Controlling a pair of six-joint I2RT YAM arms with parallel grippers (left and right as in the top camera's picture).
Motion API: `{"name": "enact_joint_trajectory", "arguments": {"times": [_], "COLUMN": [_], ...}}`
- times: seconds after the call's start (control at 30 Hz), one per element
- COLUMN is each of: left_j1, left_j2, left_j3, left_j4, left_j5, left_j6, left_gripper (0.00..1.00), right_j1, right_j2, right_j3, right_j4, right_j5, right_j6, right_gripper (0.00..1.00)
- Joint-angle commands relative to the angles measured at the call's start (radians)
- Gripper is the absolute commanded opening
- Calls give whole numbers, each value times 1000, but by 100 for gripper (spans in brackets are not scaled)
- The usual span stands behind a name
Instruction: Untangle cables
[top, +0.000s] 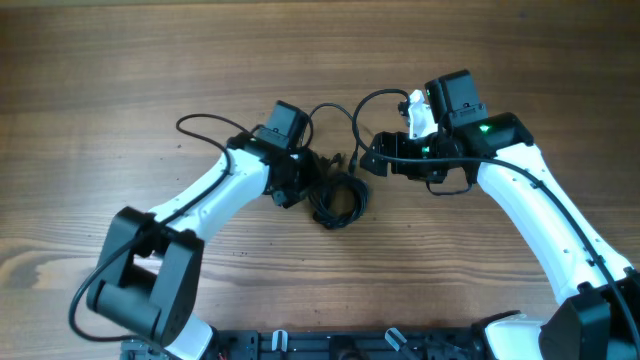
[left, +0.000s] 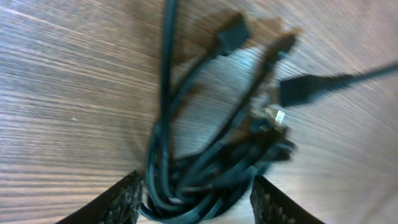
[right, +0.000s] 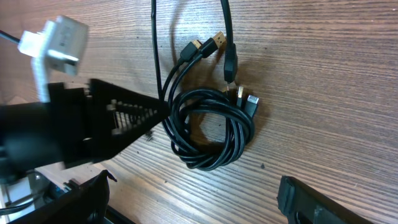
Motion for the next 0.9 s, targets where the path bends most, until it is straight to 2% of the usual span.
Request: {"name": "enact_joint_trajectory", "arguments": {"times": [0.0, 0.1, 0.27, 0.3, 0.47, 0.5, 0.53, 0.57, 0.63, 0.77, 0.87], "left_j1": [-21, -33, -35, -38, -38, -38, -38, -38, -29, 53, 135], "left_j2": [58, 103, 123, 130, 162, 162, 162, 162, 160, 130, 102], "left_j3": [-10, -11, -11, -11, -11, -11, -11, -11, -6, 90, 162], "left_j4": [2, 16, 26, 32, 53, 54, 59, 69, 99, 112, 113], "left_j5": [-115, -131, -132, -134, -119, -114, -101, -84, -34, 200, 362], "left_j6": [-53, -53, -53, -54, -60, -60, -60, -60, -60, -80, -248], "left_gripper": [51, 43, 21, 19, 20, 15, 4, 4, 4, 4, 4], "right_j1": [3, 3, 3, 3, 3, 3, 3, 3, 3, 3, 3], "right_j2": [13, 13, 13, 13, 13, 13, 13, 13, 13, 13, 9], "right_j3": [12, 12, 12, 12, 12, 12, 12, 12, 12, 13, 25], "right_j4": [2, 2, 1, 1, 0, 1, 2, 2, 1, 5, 11], "right_j5": [6, 6, 5, 5, 5, 5, 5, 4, 2, -38, -117], "right_j6": [6, 6, 7, 7, 7, 7, 8, 7, 6, -3, -48], "right_gripper": [89, 89, 89, 89, 89, 89, 89, 89, 89, 89, 89]}}
